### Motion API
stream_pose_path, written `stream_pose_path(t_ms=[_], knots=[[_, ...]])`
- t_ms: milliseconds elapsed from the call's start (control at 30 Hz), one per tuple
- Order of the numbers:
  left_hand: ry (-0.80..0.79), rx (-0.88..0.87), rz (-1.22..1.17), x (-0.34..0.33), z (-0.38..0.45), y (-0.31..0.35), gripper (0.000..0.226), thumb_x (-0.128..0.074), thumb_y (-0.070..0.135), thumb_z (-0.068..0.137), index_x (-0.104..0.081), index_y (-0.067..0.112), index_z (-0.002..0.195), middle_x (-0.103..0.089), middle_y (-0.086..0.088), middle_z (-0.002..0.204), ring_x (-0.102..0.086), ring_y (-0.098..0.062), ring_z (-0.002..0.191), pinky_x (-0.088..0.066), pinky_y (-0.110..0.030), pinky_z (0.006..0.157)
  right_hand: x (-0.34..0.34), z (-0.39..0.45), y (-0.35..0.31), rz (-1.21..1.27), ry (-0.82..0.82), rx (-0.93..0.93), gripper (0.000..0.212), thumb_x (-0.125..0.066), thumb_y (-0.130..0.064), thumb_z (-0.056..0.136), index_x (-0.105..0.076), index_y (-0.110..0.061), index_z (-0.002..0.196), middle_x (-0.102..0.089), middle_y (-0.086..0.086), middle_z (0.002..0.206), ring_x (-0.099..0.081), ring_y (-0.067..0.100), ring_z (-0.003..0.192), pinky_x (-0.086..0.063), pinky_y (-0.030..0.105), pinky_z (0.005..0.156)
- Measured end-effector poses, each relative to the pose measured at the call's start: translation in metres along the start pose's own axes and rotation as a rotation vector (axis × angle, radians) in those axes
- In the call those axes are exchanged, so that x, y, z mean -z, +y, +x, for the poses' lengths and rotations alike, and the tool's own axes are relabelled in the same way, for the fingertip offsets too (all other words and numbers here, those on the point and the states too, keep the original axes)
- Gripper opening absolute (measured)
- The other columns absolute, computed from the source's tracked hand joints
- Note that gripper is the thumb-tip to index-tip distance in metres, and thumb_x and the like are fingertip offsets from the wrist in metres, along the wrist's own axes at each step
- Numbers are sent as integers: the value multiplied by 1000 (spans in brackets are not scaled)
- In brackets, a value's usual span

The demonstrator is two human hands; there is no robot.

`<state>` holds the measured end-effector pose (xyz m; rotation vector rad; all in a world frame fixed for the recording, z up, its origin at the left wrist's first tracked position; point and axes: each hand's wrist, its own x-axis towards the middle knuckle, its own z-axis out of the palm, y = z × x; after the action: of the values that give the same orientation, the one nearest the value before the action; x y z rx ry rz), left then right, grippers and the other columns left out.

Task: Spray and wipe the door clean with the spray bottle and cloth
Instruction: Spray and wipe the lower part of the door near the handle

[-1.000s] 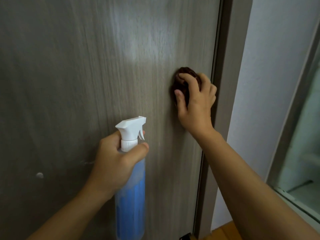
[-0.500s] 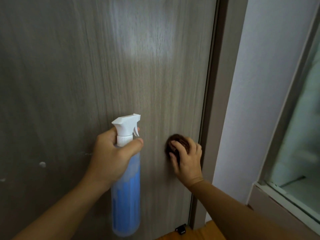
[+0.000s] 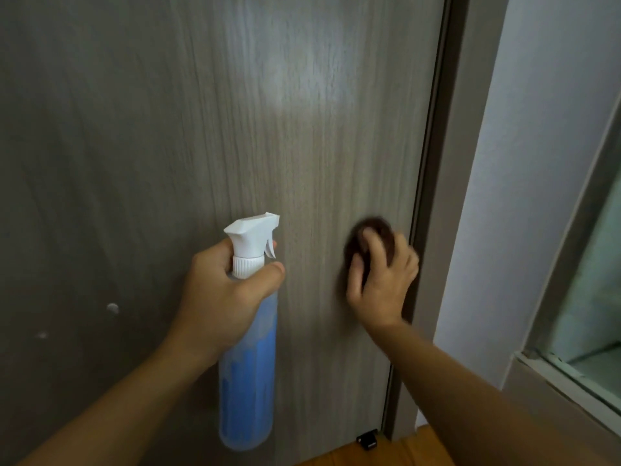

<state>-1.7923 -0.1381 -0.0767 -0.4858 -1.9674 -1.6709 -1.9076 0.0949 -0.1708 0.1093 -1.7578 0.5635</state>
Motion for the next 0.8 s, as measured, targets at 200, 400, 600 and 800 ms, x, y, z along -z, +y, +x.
stream_pose_path(t_ms=[200,400,600,800], knots=[[32,30,-10,-2,-10,-5,40,-72,40,64,-71,8,88,-60,-33,77,-63,-53,69,-52,-70,60,11,-41,10,31,-191,0,44,-51,-38,94,-46,-30,137,-39,17,143,-40,44,123,-46,67,97],[38,-4,48,8,-14,-8,25,-72,42,65,-72,23,82,-66,-20,71,-66,-51,70,-55,-64,57,12,96,-31,57,77,-107,40,-52,-38,101,-44,-36,140,-37,16,150,-36,39,132,-32,53,108],[48,-4,43,9,-15,-10,29,-71,40,64,-72,21,86,-65,-23,73,-64,-53,72,-55,-65,60,-2,53,-41,-21,83,21,46,-56,-37,95,-49,-33,140,-39,14,145,-41,42,120,-35,51,101],[78,14,66,1,-26,-16,31,-71,39,66,-70,14,84,-63,-24,71,-62,-53,70,-53,-62,57,-1,-43,-11,-123,-237,596,49,-60,-37,94,-49,-33,141,-41,16,142,-47,44,114,-51,56,81]])
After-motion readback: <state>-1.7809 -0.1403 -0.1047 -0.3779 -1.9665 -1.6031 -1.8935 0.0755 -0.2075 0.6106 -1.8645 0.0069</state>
